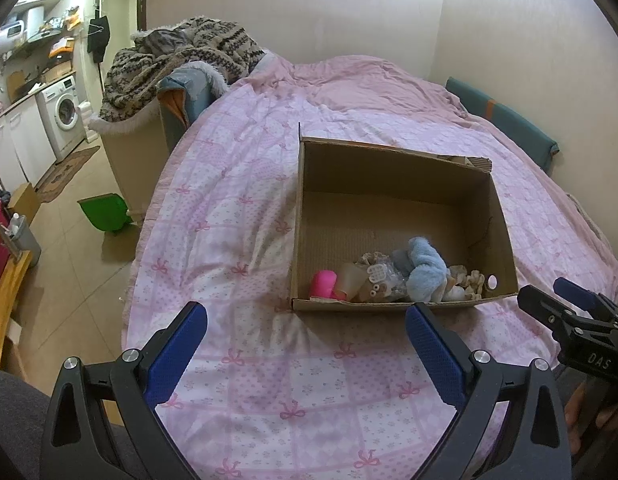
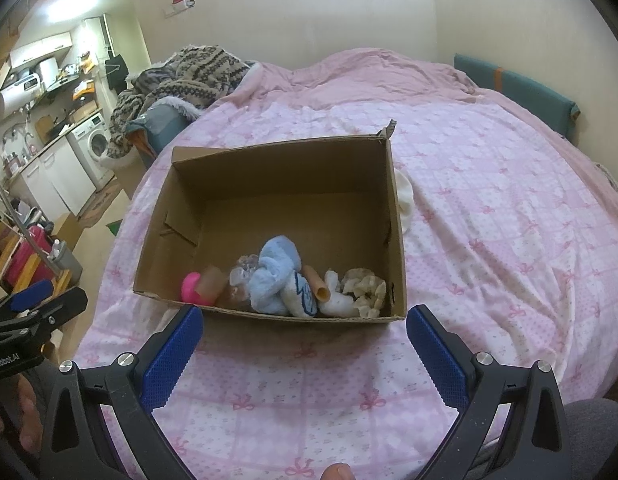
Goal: Organize soft objects
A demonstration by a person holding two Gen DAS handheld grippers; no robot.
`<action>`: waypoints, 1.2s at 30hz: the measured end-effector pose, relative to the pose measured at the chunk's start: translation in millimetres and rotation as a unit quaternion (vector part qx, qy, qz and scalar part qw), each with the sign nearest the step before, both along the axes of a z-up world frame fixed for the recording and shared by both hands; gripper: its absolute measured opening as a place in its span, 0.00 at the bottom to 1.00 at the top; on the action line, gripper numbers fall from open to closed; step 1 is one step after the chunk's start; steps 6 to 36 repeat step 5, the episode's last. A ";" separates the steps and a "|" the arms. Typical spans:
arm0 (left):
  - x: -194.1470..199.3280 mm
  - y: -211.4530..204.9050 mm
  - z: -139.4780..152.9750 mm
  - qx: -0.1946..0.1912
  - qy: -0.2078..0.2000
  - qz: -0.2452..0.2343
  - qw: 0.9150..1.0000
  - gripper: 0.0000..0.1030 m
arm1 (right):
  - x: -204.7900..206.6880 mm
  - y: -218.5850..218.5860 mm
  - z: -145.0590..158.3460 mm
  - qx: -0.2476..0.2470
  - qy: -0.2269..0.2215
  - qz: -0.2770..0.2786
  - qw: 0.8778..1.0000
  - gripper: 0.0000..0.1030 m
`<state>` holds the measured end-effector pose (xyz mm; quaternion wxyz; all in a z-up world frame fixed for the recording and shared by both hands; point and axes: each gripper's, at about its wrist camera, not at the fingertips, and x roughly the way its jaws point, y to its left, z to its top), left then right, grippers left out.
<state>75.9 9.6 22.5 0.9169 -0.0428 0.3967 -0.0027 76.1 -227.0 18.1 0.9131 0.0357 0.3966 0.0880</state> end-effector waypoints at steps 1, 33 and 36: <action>0.0 -0.5 0.1 -0.001 0.000 -0.001 1.000 0.96 | 0.4 -0.4 -0.1 0.001 0.000 0.000 1.000 1.00; 0.1 -3.6 0.7 -0.004 -0.003 -0.009 1.000 0.96 | -0.1 -0.3 0.7 0.003 0.002 0.002 1.000 1.00; 0.1 -3.6 0.7 -0.004 -0.003 -0.009 1.000 0.96 | -0.1 -0.3 0.7 0.003 0.002 0.002 1.000 1.00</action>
